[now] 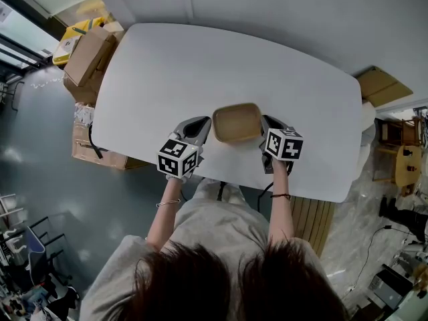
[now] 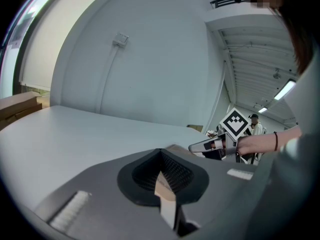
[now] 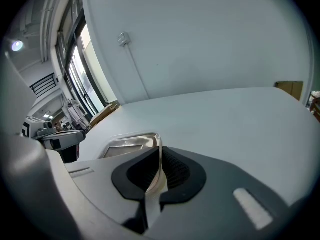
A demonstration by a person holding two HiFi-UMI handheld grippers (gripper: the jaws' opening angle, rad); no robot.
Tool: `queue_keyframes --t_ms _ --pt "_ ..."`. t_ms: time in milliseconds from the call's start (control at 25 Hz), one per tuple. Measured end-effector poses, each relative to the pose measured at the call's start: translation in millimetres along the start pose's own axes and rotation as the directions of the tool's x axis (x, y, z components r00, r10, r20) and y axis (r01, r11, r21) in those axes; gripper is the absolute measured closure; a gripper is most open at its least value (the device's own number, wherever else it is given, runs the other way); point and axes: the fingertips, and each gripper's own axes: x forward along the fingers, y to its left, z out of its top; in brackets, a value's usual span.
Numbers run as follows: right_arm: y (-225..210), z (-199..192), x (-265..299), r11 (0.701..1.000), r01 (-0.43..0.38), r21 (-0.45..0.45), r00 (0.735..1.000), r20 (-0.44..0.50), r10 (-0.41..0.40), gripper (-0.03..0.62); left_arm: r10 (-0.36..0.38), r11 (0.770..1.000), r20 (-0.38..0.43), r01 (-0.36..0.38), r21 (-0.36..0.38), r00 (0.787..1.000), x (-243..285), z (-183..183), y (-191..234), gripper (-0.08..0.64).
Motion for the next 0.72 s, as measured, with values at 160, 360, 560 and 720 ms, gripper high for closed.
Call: queue_keyframes --t_ms 160,360,560,720 --pt "2.9 1.7 -3.3 1.0 -0.002 -0.003 1.0 0.006 0.002 0.561 0.002 1.0 0.006 -0.002 0.003 1.0 -2.6 1.8 -1.9 0.569" --pt "4.4 7.6 -7.9 1.0 -0.007 -0.008 1.0 0.022 0.007 0.561 0.009 1.0 0.017 -0.01 0.009 1.0 -6.2 4.3 -3.5 0.569" --pt "5.7 14.0 -14.9 1.0 -0.011 -0.016 0.999 0.04 0.011 0.561 0.022 1.0 0.037 -0.023 0.013 0.999 -12.9 8.7 -4.6 0.569" --pt "7.1 19.6 -21.4 0.999 -0.022 -0.023 0.998 0.058 0.023 0.561 0.033 0.999 0.058 -0.034 0.015 0.998 -17.0 13.9 -7.5 0.569"
